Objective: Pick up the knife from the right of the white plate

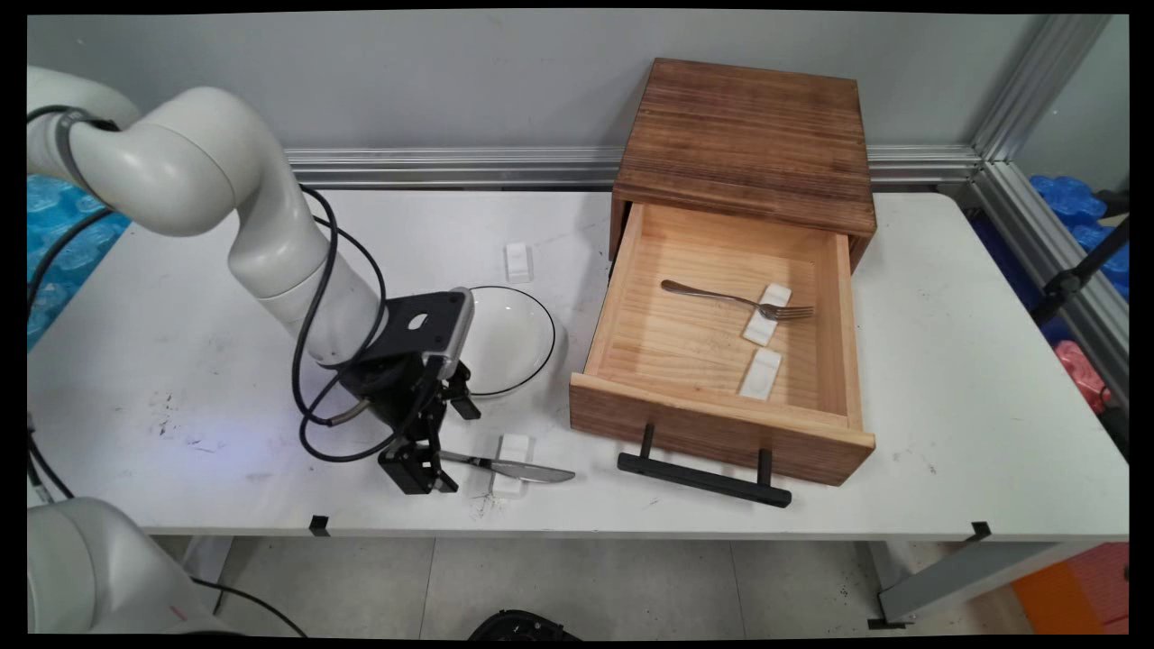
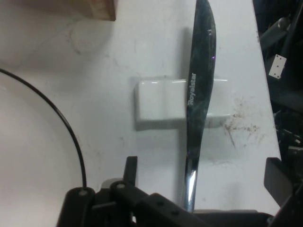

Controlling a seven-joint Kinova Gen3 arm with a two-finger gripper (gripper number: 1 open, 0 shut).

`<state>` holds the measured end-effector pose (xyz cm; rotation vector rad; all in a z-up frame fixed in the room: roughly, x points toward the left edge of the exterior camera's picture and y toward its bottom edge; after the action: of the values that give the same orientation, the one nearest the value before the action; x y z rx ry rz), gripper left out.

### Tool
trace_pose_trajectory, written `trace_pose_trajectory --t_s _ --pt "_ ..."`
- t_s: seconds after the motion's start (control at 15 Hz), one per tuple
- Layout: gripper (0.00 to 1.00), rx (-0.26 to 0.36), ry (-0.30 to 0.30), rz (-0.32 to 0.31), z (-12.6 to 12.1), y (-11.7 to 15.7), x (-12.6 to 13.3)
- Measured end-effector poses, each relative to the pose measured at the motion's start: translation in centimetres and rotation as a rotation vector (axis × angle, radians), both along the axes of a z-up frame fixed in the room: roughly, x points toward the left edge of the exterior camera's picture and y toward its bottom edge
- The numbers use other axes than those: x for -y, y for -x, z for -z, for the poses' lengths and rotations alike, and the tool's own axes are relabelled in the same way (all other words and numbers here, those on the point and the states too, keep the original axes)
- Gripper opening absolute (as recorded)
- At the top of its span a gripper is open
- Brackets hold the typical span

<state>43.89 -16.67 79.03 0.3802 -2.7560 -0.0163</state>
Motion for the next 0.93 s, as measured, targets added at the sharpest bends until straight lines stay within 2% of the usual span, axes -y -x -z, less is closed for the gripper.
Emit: trace_pose_trajectory --t_s 0.93 --pt "1.0 0.01 -0.008 0.014 1.7 0.1 0.7"
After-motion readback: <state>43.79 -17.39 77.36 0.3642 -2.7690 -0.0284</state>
